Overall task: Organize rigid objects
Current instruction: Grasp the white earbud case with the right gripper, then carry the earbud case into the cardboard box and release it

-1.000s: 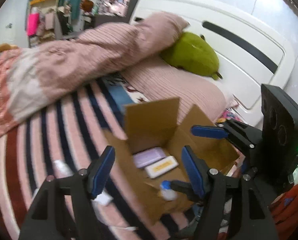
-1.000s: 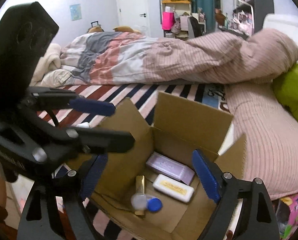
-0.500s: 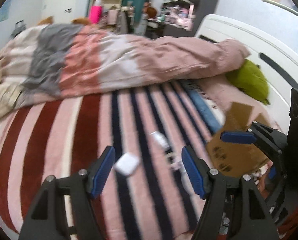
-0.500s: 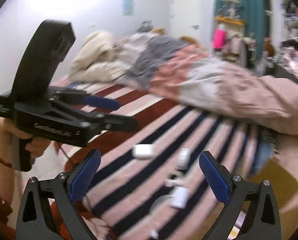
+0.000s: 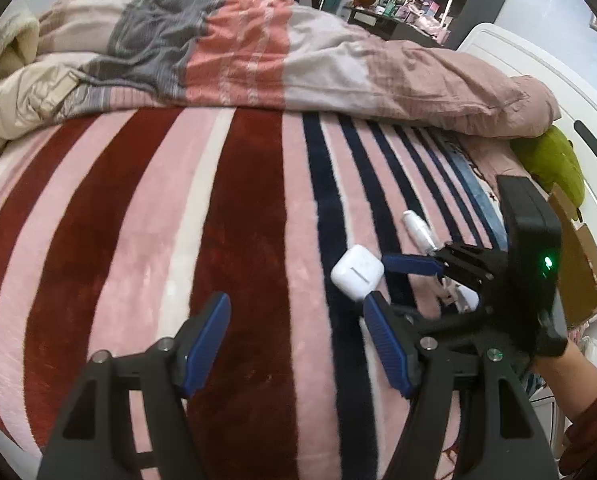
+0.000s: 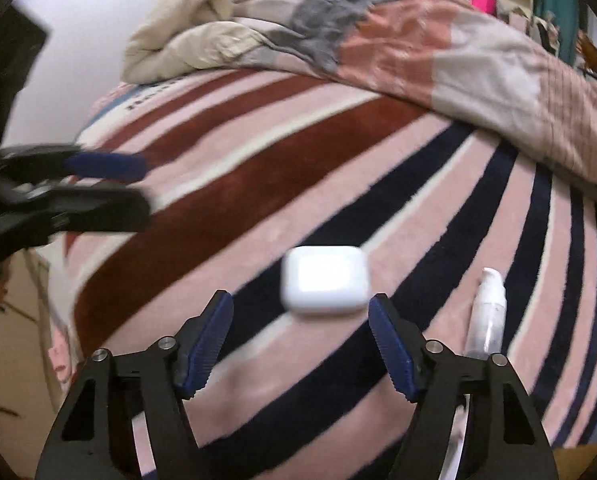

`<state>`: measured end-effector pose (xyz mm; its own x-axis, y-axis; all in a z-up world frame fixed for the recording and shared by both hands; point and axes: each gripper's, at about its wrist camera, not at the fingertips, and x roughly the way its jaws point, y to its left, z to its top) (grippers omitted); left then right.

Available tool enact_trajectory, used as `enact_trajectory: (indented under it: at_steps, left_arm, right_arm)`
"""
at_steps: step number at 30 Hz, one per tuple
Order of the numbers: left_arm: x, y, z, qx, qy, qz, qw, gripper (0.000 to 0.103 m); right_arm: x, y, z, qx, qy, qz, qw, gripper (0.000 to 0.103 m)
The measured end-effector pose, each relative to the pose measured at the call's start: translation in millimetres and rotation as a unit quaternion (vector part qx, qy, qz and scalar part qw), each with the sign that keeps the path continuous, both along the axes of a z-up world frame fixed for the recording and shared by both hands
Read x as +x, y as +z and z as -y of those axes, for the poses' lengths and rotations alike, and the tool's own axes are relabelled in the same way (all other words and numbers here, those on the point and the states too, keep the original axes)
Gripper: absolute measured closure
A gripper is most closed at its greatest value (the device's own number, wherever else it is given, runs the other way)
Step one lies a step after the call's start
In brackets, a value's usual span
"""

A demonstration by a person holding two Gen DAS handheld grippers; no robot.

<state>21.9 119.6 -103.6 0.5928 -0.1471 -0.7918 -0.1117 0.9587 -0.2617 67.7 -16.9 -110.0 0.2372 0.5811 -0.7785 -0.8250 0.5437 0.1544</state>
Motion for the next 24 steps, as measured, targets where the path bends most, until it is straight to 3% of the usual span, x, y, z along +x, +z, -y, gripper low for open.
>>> enact_trajectory:
  at_steps: [4, 9, 17, 21, 24]
  left_arm:
    - [4, -5, 2, -0.003, 0.000, -0.007, 1.0000, 0.037]
    - [7, 2, 11, -0.015, -0.009, -0.004, 0.9998, 0.037]
    - [5, 41, 55, -0.047, -0.073, 0.031, 0.9958, 0.038]
    - [2, 71, 86, -0.077, -0.118, 0.055, 0.9885, 0.063]
    - [-1, 95, 111, -0.066, -0.138, 0.078, 0.9850, 0.064]
  right_arm:
    - [9, -10, -5, 0.000, 0.000, -0.001, 1.000, 0.053]
    - [-2, -3, -4, -0.006, 0.011, 0.033, 0.999, 0.054]
    - [-44, 60, 29, 0.057, 0.037, 0.069, 0.995, 0.054]
    - [-64, 98, 57, 0.088, 0.038, 0.097, 0.991, 0.054]
    - [-74, 118, 81, 0.101, 0.026, 0.121, 0.987, 0.054]
